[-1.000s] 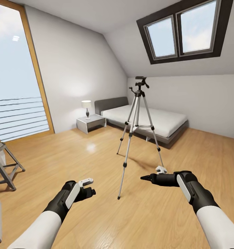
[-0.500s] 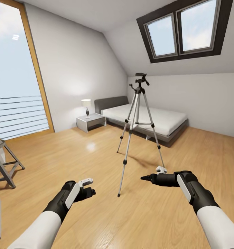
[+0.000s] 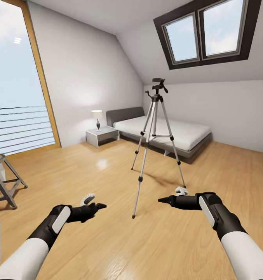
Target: Attach the digital camera to the camera tripod in the bedroom.
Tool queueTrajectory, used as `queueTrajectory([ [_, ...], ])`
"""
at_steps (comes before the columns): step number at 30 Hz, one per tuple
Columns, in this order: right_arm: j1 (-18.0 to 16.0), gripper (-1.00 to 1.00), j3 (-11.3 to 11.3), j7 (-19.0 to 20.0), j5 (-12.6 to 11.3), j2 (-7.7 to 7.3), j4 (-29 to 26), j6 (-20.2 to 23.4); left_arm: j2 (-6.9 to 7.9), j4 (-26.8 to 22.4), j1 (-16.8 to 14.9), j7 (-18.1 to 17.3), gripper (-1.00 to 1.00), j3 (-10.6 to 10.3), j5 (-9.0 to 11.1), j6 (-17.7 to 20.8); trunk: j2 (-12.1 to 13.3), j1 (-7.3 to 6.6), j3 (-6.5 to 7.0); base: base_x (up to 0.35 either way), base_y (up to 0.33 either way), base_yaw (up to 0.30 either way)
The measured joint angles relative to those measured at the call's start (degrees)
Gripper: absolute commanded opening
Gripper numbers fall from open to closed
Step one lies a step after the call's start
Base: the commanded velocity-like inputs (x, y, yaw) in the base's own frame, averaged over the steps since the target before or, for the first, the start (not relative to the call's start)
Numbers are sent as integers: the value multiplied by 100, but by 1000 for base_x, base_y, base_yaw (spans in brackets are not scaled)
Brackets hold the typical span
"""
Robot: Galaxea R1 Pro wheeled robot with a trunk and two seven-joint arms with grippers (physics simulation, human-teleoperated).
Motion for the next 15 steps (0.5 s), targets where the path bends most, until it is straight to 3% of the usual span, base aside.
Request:
queueTrajectory([
  [3, 0, 100, 0, 0, 0, 0, 0, 0, 78, 87, 0, -270, 100, -2, 51, 2, -120, 66, -54, 0, 0, 0],
  [15, 0, 100, 0, 4, 32, 0, 0, 8, 99, 100, 0, -365, 100, -2, 73, 4, -602, 330, -269, 0, 0, 0],
])
